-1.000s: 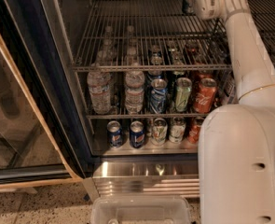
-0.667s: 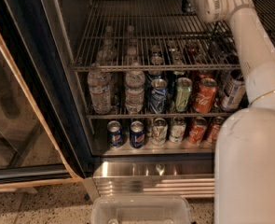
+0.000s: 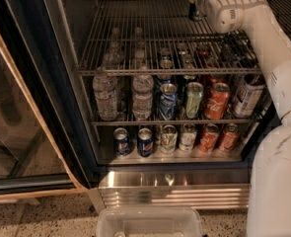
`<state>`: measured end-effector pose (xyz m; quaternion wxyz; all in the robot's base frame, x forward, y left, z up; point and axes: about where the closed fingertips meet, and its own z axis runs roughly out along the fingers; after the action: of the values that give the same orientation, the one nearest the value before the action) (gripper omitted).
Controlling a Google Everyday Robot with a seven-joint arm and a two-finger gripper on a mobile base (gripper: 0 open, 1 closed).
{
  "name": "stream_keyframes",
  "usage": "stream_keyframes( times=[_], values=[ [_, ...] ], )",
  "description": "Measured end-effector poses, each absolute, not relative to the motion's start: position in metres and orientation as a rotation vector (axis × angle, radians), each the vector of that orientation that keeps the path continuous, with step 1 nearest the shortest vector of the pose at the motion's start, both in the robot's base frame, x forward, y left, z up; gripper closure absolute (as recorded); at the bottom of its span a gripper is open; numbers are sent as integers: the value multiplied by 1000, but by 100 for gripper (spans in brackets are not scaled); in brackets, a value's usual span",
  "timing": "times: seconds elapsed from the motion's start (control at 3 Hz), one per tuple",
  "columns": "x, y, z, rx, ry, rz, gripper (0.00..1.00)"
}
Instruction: Pick redbull can from top shelf of fridge
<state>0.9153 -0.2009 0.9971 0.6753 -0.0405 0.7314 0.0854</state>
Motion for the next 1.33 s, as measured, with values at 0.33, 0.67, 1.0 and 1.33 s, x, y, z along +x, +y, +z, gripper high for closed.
stream_keyframes(
  times=[0.33, 0.67, 1.0, 1.33],
  values=[
    [892, -204, 1003, -83, 1634, 218, 100],
    [861, -204, 1005, -84, 1636, 235, 100],
    [806, -198, 997, -57, 1694, 272, 100],
    [807, -198, 997, -57, 1694, 272, 100]
  ],
)
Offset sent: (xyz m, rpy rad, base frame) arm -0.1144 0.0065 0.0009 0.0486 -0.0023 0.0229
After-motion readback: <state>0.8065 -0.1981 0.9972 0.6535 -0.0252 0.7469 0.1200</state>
